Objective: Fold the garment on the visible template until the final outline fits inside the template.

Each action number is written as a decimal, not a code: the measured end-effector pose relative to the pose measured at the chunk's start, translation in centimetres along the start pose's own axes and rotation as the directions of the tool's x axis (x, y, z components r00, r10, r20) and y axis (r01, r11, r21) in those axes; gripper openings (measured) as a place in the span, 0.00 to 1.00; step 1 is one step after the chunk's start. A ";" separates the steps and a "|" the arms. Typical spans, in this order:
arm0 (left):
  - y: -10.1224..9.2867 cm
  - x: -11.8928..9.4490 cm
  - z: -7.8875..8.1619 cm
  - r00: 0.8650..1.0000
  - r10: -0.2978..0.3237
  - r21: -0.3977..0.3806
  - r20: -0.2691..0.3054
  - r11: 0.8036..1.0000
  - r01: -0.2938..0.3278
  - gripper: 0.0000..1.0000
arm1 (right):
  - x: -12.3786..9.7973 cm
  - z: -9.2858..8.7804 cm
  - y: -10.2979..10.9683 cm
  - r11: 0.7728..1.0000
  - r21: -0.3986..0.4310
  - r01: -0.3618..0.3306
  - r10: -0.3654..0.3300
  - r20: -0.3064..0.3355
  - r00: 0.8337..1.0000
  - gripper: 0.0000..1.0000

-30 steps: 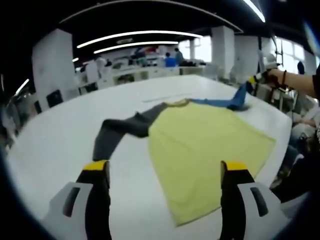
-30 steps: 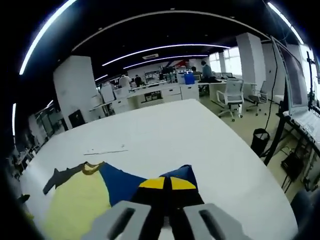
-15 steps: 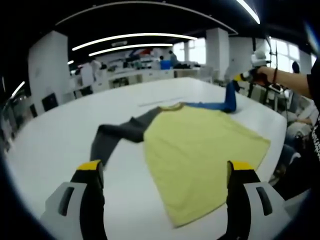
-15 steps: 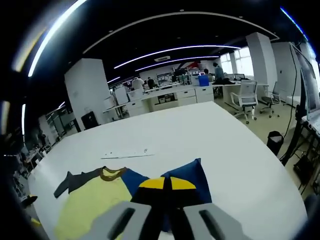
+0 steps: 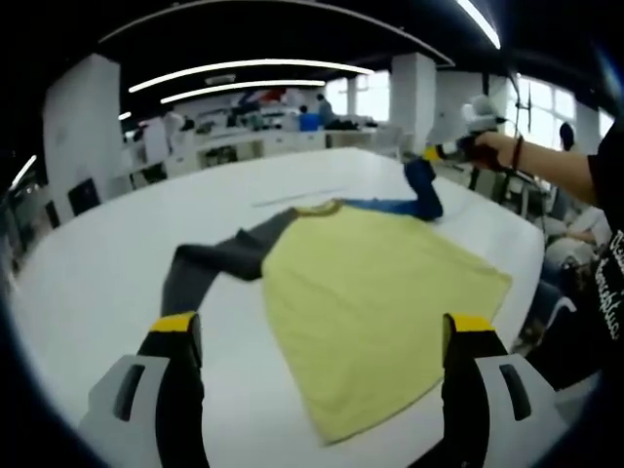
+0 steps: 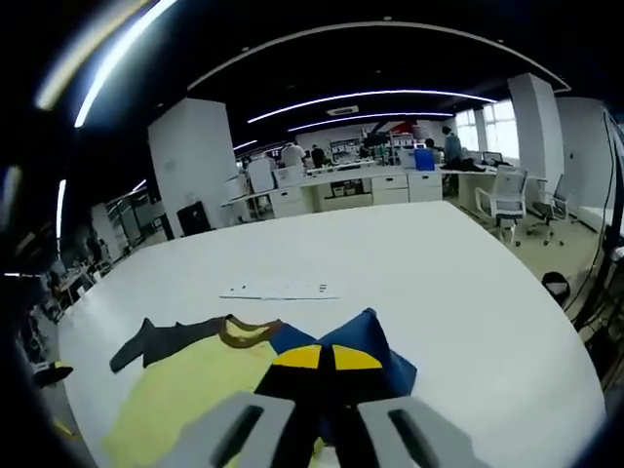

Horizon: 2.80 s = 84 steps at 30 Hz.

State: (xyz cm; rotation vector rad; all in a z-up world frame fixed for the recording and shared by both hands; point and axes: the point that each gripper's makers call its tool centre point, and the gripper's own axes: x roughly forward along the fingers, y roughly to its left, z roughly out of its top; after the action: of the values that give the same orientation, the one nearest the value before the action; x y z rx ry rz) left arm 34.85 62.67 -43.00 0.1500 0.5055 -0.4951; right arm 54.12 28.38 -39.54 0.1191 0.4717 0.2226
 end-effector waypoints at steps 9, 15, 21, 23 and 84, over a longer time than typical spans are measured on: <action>0.3 0.1 0.1 1.000 0.005 -0.012 -0.002 1.000 -0.005 0.99 | 2.5 0.0 5.0 0.997 -0.011 -0.076 0.076 0.003 0.997 0.00; 1.6 -0.1 0.1 0.999 0.035 -0.019 -0.004 0.999 -0.035 0.99 | 3.7 0.2 8.5 0.992 -0.006 -0.127 0.127 0.009 0.992 0.00; 2.2 -0.4 -0.5 0.998 0.064 -0.036 -0.013 0.997 -0.064 0.99 | 4.6 0.7 12.0 0.984 -0.023 -0.176 0.177 0.022 0.984 0.00; 2.3 -0.4 -0.9 0.997 0.071 -0.041 -0.020 0.997 -0.071 0.99 | 4.8 0.7 12.7 0.982 -0.013 -0.189 0.189 0.022 0.982 0.00; 1.8 -1.3 -4.6 0.991 0.102 -0.060 -0.091 0.992 -0.108 0.99 | 6.9 -11.8 17.1 0.941 -0.246 -0.231 0.197 -0.153 0.968 0.37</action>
State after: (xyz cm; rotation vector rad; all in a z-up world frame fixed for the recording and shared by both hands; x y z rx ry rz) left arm 32.82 65.96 -46.30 0.1359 0.5957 -0.3699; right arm 51.48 47.32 -50.12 -0.1047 0.5515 0.5070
